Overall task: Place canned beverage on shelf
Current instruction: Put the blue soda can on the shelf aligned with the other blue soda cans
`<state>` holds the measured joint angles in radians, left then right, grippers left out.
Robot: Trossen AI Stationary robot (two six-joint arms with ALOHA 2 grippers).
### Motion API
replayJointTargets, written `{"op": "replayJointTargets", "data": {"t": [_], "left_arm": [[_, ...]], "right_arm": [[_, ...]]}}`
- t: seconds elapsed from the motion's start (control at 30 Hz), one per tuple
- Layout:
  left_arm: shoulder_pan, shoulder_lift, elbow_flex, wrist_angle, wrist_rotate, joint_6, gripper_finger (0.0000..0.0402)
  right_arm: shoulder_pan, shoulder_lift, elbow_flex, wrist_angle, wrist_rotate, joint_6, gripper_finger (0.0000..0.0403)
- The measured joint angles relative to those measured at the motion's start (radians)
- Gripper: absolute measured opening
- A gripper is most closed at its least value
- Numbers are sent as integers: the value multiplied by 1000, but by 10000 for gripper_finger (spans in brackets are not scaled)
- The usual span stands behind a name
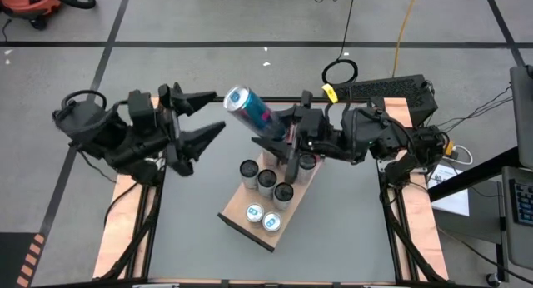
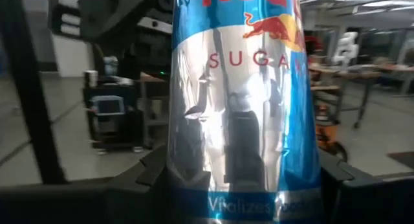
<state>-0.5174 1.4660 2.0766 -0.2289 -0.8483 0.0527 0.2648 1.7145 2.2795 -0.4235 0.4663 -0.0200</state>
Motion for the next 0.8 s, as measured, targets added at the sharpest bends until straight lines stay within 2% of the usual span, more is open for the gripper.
{"op": "replayJointTargets", "data": {"t": [0.17,0.43,0.8], "left_arm": [[24,1,0,61,-62,-69,350],[56,31,-1,162,-19,-19,350],[107,65,-1,168,-18,-20,350]], "right_arm": [[0,0,0,-1,91,-79,207],[20,0,0,-24,262,-237,207],[17,7,0,-30,348,-337,207]]}}
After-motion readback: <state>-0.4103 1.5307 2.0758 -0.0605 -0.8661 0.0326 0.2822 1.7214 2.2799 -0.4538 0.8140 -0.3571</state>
